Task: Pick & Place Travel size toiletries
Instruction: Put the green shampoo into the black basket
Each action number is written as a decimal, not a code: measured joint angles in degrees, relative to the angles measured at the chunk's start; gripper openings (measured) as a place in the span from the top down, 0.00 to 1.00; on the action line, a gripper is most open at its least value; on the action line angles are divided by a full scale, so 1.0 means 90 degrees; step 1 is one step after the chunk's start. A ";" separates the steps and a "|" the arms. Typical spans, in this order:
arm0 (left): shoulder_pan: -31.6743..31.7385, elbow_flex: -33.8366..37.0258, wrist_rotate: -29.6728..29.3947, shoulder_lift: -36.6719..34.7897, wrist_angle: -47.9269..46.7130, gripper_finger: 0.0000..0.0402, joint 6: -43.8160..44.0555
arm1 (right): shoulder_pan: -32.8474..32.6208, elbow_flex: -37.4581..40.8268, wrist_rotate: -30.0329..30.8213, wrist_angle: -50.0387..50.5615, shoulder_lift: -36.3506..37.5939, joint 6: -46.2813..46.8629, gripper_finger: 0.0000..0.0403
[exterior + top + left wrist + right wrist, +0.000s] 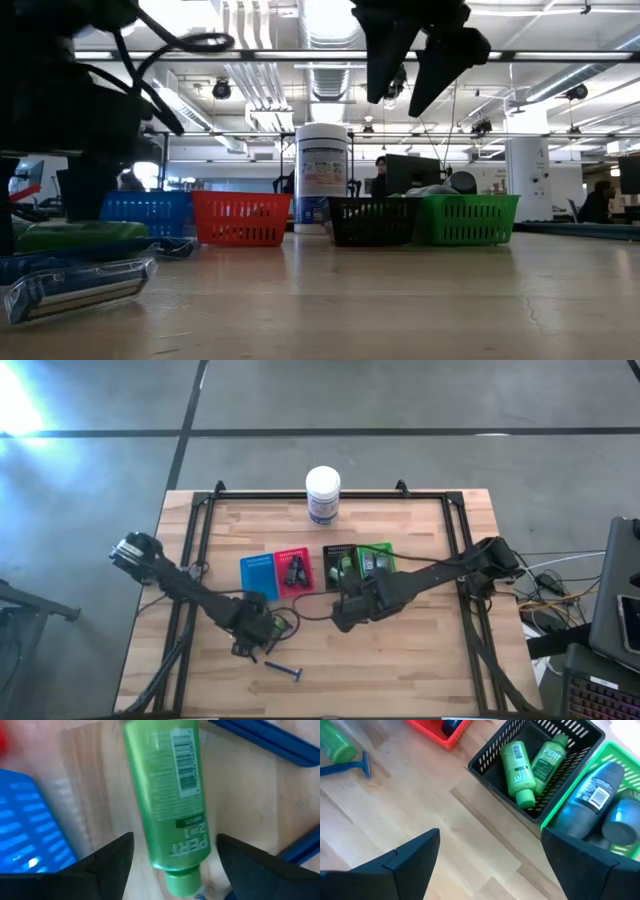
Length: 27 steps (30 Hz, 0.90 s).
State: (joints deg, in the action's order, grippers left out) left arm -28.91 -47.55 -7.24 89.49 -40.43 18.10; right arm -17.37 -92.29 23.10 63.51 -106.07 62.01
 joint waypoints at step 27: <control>0.0506 -0.0139 0.0260 -0.0956 0.0272 0.60 0.0849 | -0.0755 0.0043 -0.0337 0.0166 0.0320 0.0063 0.37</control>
State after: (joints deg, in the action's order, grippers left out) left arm -24.36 -48.80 -4.90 80.89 -37.98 25.75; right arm -24.16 -91.90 20.07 65.00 -103.20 62.58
